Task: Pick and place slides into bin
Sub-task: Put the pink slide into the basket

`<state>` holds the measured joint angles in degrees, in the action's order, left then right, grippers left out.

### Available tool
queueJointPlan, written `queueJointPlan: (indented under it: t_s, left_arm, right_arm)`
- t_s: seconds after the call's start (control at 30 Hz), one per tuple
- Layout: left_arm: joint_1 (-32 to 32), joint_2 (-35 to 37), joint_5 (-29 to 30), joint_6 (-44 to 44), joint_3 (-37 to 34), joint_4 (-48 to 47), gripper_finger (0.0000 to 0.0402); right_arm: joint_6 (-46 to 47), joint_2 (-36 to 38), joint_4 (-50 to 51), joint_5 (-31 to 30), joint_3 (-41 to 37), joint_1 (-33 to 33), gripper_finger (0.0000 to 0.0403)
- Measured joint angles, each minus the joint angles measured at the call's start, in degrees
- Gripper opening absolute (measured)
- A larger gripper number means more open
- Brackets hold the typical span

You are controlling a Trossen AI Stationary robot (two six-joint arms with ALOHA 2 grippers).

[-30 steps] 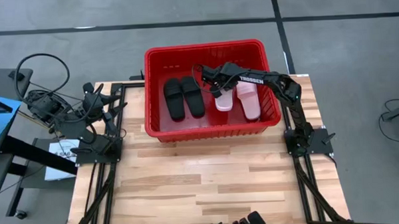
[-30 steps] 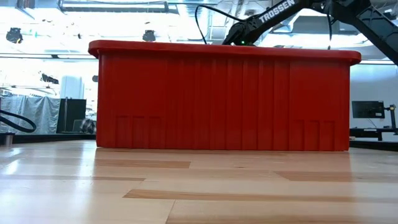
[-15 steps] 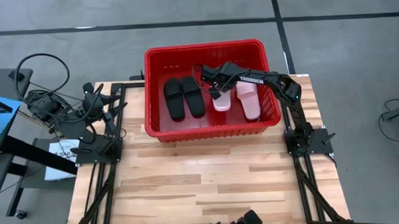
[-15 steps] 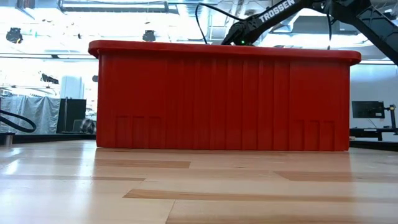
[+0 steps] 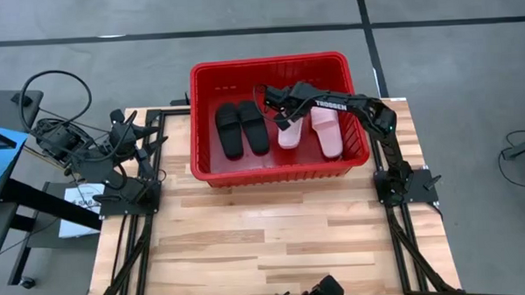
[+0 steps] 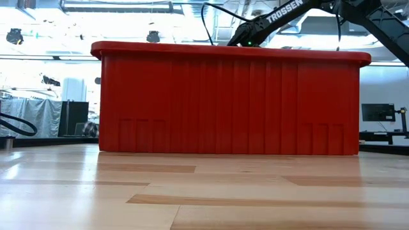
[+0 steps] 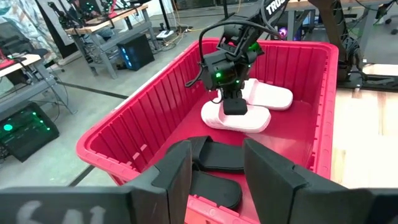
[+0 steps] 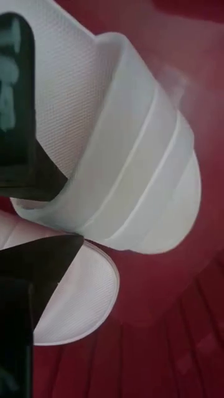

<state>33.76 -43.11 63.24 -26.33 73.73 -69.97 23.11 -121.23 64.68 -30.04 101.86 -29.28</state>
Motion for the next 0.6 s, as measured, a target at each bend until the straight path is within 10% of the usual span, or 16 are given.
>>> queueJointPlan:
  t_s: [0.6]
  left_arm:
    - [0.0,0.0,-0.5,0.0,0.0,0.0,0.0135]
  right_arm:
    - [-5.2,0.0,1.3,0.4,0.0,0.5,0.0088]
